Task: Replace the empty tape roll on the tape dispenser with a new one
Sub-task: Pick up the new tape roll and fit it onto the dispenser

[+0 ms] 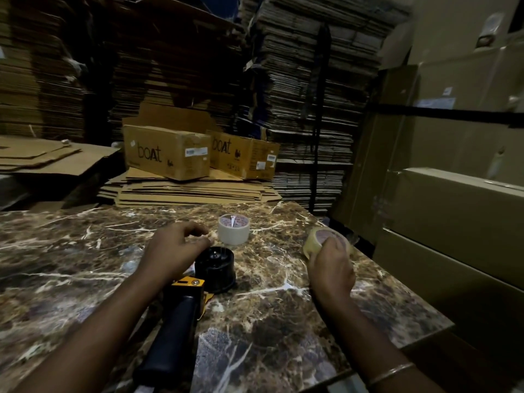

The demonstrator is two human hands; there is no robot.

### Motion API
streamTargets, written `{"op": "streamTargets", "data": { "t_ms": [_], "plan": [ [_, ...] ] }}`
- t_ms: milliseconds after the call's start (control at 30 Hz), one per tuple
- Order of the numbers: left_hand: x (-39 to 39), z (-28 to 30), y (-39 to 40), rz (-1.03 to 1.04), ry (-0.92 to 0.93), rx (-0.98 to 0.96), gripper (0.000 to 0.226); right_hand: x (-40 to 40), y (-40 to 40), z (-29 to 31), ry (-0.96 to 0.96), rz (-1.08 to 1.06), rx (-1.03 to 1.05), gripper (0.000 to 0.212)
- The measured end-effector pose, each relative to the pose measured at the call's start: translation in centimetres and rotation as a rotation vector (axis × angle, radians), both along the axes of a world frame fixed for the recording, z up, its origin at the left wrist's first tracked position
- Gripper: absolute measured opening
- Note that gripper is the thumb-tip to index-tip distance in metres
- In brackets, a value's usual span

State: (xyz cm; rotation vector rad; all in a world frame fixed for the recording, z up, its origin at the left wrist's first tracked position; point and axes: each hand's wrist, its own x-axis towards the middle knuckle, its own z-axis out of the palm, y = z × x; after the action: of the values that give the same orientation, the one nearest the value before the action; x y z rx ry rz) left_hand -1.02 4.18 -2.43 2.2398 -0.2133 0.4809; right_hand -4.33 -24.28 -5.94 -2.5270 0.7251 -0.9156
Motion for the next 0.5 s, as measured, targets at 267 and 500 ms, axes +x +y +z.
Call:
{"op": "streamTargets", "data": {
  "t_ms": [267,500],
  "plan": [
    [-0.2,0.0,-0.2,0.012,-0.047,-0.101,0.023,-0.7,2.9,-0.3,-0.221,0.569,-0.151,0.039],
    [-0.2,0.2,-0.1,-0.021,-0.093,-0.346,0.025,0.6,6.6,2.3,-0.498,0.964,0.24,0.021]
  ]
}}
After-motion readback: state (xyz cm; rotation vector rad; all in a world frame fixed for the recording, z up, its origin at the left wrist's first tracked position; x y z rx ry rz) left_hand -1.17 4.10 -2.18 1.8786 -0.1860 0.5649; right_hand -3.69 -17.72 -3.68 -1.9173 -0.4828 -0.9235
